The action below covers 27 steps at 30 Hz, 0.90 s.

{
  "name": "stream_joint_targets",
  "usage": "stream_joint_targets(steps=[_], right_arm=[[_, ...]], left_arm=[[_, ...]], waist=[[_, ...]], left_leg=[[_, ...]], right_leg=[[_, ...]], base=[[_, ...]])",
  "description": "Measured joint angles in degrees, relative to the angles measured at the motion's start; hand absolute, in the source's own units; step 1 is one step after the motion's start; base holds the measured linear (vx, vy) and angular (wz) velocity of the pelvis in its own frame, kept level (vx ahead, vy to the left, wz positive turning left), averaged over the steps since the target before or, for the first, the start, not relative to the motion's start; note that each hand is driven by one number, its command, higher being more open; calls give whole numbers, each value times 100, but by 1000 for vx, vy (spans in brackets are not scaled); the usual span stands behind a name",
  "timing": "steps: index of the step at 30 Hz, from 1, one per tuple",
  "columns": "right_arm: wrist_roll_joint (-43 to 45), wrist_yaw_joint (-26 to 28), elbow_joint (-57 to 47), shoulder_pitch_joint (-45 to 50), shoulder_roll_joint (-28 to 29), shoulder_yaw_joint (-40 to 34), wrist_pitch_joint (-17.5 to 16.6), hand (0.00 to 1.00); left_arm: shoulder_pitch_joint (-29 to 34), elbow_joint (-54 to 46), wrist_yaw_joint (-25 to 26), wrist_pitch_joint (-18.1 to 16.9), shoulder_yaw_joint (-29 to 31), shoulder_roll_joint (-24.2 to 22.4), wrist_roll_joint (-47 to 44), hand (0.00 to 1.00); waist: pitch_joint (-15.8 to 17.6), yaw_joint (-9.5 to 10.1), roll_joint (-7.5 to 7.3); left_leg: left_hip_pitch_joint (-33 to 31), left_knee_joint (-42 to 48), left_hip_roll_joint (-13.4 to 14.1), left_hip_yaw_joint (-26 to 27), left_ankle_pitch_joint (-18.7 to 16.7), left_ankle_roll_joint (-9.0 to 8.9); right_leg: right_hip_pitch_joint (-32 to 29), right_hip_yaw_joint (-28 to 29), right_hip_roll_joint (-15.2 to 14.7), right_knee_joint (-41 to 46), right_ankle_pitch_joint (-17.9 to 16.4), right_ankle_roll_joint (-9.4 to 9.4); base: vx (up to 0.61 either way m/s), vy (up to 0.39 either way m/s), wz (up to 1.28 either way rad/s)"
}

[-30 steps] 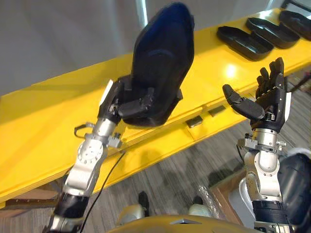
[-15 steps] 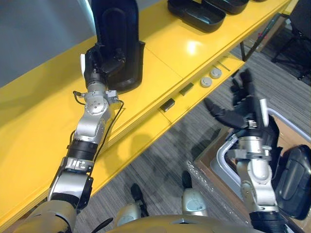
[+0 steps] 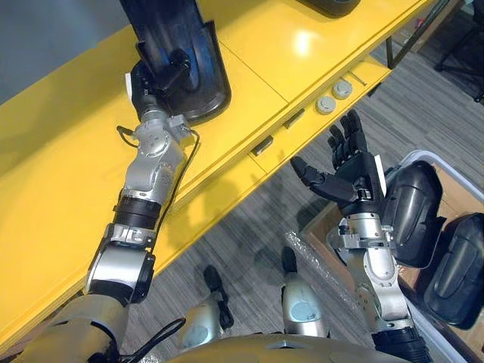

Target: Walk over and take three plastic housings, then place them on the shelf

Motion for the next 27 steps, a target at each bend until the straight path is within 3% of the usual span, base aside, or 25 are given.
stream_joint_targets(steps=[6, 19, 23, 27], right_arm=[[-5, -114, -3, -11, 0, 168, 9, 100], [0, -439, 10, -3, -6, 510, 9, 100], [4, -483, 80, 16, -9, 614, 7, 100], [4, -483, 117, 22, -14, 757, 5, 100]], left_arm=[[14, 191, -34, 162, -30, -80, 55, 100], [156, 297, -89, 134, -330, -188, 330, 100], [285, 304, 335, 113, -324, -221, 845, 100], [482, 302, 418, 124, -329, -218, 1534, 100]], waist=[[14, 7, 1], [13, 138, 4], [11, 150, 8], [-16, 168, 4]], left_leg=[[6, -11, 0, -32, 15, 0], [262, -357, 18, -182, 183, -25], [297, -378, 24, -225, 197, -28], [338, -381, 27, -235, 207, -28]], right_leg=[[20, -29, 1, 0, 0, 1], [223, -121, 16, -69, -6, 6], [284, -201, 16, -81, -9, 8], [334, -225, 15, -84, -11, 7]], base=[[0, 0, 0], [-10, -2, 3], [-12, -2, 4], [0, 0, 0]])
